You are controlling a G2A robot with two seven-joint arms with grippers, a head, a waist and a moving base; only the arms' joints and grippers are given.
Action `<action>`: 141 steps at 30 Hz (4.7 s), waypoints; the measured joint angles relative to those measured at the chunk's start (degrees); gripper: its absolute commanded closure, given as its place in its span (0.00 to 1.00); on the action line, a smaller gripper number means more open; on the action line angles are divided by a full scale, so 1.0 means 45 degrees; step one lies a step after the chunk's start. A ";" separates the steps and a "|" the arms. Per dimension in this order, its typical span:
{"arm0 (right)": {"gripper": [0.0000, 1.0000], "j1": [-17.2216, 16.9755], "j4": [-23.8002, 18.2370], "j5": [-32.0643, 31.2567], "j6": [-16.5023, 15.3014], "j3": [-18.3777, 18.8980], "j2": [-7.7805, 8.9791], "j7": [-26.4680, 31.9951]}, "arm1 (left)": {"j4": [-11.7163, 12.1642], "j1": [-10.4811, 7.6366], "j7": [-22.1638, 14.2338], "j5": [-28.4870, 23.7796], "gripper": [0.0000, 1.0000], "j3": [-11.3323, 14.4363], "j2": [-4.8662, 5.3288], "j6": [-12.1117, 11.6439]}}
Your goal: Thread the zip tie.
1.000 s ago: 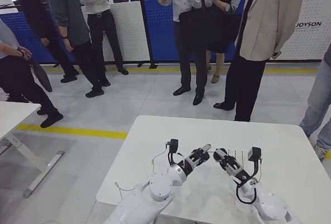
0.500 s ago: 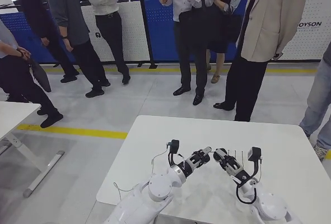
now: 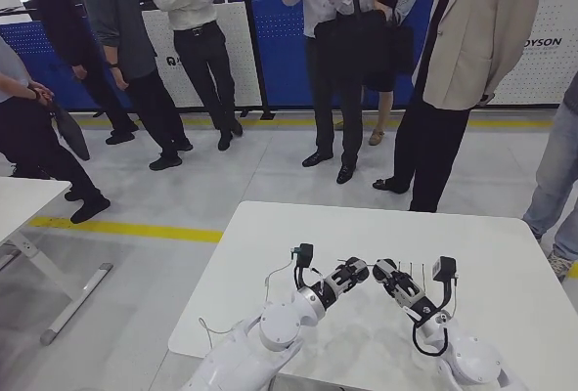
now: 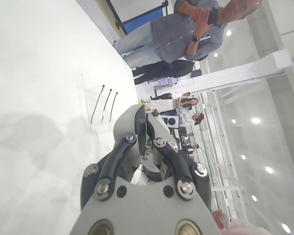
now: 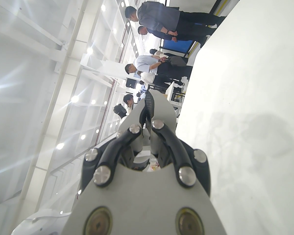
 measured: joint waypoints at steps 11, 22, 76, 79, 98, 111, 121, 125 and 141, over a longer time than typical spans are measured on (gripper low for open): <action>0.00 -0.0595 -0.0546 -0.0256 0.0353 0.0892 0.0111 -0.0010 | -0.0375 0.0217 0.0183 -0.0274 1.00 -0.0343 0.0006 0.0324; 0.00 -0.1485 -0.1395 -0.0286 0.0802 0.1979 0.0325 0.0079 | -0.0778 0.0597 0.0470 -0.0096 1.00 -0.0783 0.0092 0.0480; 0.00 0.2293 -0.2773 -0.8478 0.6605 0.2963 0.1356 0.8103 | -0.1226 0.1057 -0.0683 0.0883 1.00 -0.1774 0.0409 0.0759; 0.00 0.2281 -0.2779 -0.8459 0.6591 0.2974 0.1356 0.8102 | -0.1226 0.1057 -0.0683 0.0883 1.00 -0.1774 0.0409 0.0759; 0.00 0.5454 -0.0269 -1.1008 0.4936 0.0487 0.1172 1.1189 | -0.1226 0.1057 -0.0683 0.0883 1.00 -0.1774 0.0409 0.0759; 0.00 0.6744 0.1657 -1.0868 0.4360 -0.0640 0.0834 1.1546 | -0.1226 0.1057 -0.0683 0.0883 1.00 -0.1774 0.0409 0.0759; 0.00 0.7502 0.2399 -1.0019 0.3048 -0.1164 0.0629 1.2350 | -0.1226 0.1057 -0.0683 0.0883 1.00 -0.1774 0.0409 0.0759; 0.00 0.8428 0.3880 -0.9615 0.2992 -0.2027 0.0240 1.2700 | -0.1226 0.1057 -0.0683 0.0883 1.00 -0.1774 0.0409 0.0759; 0.00 0.9704 0.7029 -0.8453 0.2608 -0.3495 -0.0674 1.2971 | -0.1226 0.1057 -0.0683 0.0883 1.00 -0.1774 0.0409 0.0759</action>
